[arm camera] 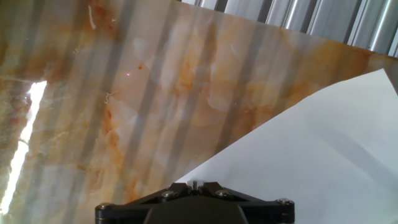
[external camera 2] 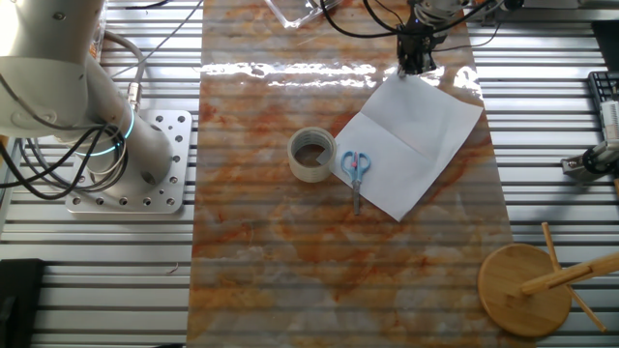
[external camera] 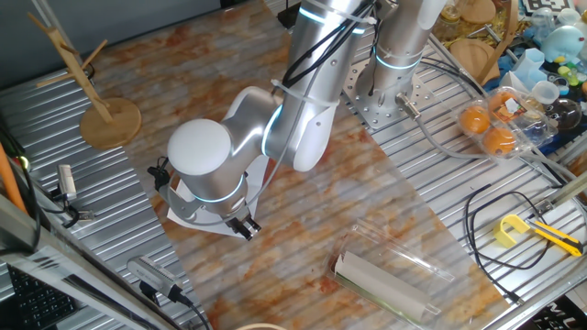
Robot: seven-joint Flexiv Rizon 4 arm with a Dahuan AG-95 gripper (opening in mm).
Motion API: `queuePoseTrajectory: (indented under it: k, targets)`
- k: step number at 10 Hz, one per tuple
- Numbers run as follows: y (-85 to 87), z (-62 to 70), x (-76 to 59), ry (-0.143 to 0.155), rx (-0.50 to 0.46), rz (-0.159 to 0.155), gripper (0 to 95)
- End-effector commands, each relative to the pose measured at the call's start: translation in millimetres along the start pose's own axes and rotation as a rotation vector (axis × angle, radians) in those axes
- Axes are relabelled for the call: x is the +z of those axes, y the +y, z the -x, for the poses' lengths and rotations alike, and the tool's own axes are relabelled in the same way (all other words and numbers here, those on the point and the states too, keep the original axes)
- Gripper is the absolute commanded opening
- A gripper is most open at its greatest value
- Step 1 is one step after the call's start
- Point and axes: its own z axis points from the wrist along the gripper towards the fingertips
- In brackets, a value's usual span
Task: Unfold a piece of paper
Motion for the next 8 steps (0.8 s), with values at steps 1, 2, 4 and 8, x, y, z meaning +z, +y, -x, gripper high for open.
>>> queuePoseTrajectory:
  k: [1, 2, 4, 8]
  targets:
    - [0.0, 0.3, -0.3, 0.004, 0.001, -0.001, 0.0]
    - [0.0, 0.3, -0.6, 0.004, 0.002, -0.001, 0.0]
    - [-0.1, 0.0, -5.5, 0.004, 0.006, -0.002, 0.0]
    - [-0.3, 0.1, -8.6, 0.002, 0.004, -0.003, 0.0]
